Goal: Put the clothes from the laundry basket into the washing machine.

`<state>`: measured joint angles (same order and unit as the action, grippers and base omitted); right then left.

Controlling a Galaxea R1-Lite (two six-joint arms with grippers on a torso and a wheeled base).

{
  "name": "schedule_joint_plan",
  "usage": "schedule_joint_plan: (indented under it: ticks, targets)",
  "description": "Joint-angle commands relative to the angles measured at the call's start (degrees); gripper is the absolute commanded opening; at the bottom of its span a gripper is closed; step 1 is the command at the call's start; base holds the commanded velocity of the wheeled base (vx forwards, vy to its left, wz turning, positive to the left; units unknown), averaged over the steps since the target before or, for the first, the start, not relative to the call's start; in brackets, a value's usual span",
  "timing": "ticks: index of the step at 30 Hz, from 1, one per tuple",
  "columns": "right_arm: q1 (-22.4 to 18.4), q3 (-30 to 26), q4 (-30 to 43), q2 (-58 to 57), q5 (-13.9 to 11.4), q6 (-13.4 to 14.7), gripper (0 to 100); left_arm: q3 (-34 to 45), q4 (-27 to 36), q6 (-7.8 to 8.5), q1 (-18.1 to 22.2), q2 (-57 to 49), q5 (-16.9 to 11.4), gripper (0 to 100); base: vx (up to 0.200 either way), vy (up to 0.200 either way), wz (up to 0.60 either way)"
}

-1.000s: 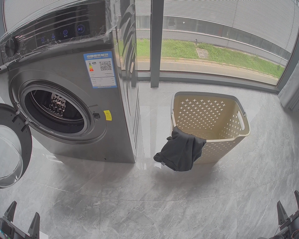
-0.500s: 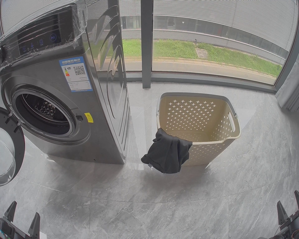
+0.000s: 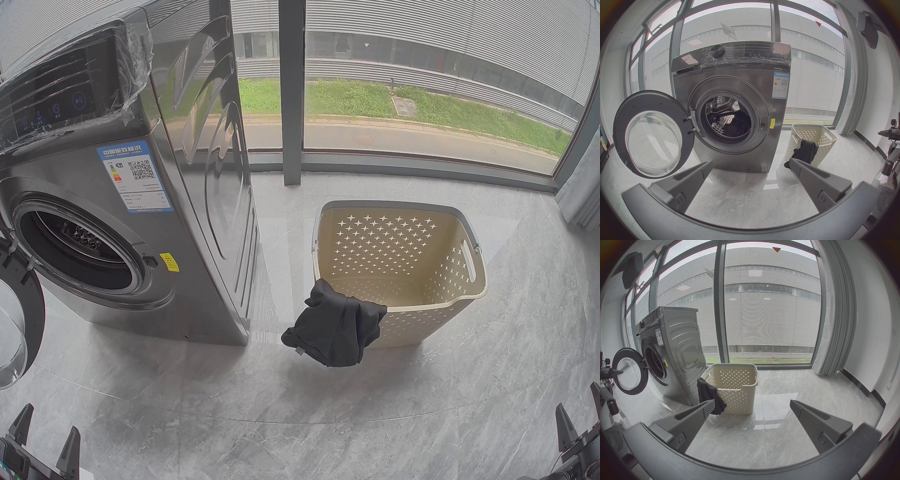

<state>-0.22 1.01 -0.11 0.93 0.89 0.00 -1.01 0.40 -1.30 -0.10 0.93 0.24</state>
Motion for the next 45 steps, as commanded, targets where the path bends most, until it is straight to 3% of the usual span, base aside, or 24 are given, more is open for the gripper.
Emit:
schedule_joint_plan:
  ticks: [1,6,17,23,25,28,30,32,34,36,37,38,39,40,42,45]
  targets:
    - [0.0,-1.0,0.0,-0.8,0.0,0.0,100,0.8,-0.1,-0.01,0.0,-0.6,0.0,100,0.0,0.2,0.0]
    - [-0.1,-1.0,0.0,-0.7,0.0,0.0,100,0.8,-0.1,-0.01,0.1,-0.6,0.0,100,0.0,0.2,0.0]
    - [-0.2,-0.6,-0.5,-0.8,-1.4,-0.1,100,0.8,-0.1,0.34,0.1,-0.6,-0.1,100,0.0,0.0,0.0]
    - [-0.1,13.0,-0.6,5.8,-3.2,0.3,100,0.9,-0.1,0.6,0.0,-0.6,-0.1,100,0.0,0.0,0.0]
    - [0.0,13.8,0.4,9.3,-4.5,0.1,100,0.9,-0.1,0.6,0.1,-0.6,-0.1,100,0.2,0.0,0.0]
    - [-0.1,13.1,0.1,23.9,-11.3,-1.1,100,0.9,-0.1,0.51,0.1,-0.6,-0.1,100,0.2,0.0,0.0]
    - [0.0,13.8,-0.8,30.6,-14.3,-2.2,100,0.9,-0.1,0.34,0.1,-0.6,-0.1,100,0.2,0.0,0.0]
    - [1.0,14.1,-5.4,40.5,-17.9,-3.4,100,0.9,-0.1,0.25,0.1,-0.6,-0.1,100,0.0,0.0,0.0]
    - [3.6,13.8,-11.0,47.6,-18.8,-3.7,100,0.9,-0.1,0.25,0.1,-0.6,-0.1,100,0.0,0.0,0.0]
    - [5.7,13.5,-13.6,50.7,-18.6,-3.2,100,0.9,-0.1,0.25,0.0,-0.6,-0.1,100,0.0,0.0,0.0]
    - [11.0,13.2,-17.6,56.0,-18.2,-2.1,100,0.9,-0.1,0.16,0.1,-0.6,-0.1,100,0.0,0.0,0.0]
    - [11.8,13.2,-18.1,56.7,-17.9,-1.8,100,0.9,-0.1,0.16,0.1,-0.6,-0.1,100,0.0,0.0,0.0]
    - [15.4,13.6,-19.7,60.7,-15.5,0.5,100,0.9,-0.1,0.16,0.1,-0.6,-0.1,100,0.0,0.0,0.0]
    - [16.5,13.8,-20.0,62.1,-14.2,1.4,100,0.9,-0.1,0.16,0.1,-0.6,-0.1,100,0.0,0.0,0.0]
    - [22.5,14.7,-22.9,67.5,-8.6,5.4,100,0.9,-0.1,0.07,0.1,-0.6,-0.1,100,0.0,0.0,0.0]
    - [27.0,15.6,-27.0,72.4,-5.2,9.7,100,0.9,-0.1,0.07,0.0,-0.6,-0.1,100,0.0,0.0,0.0]
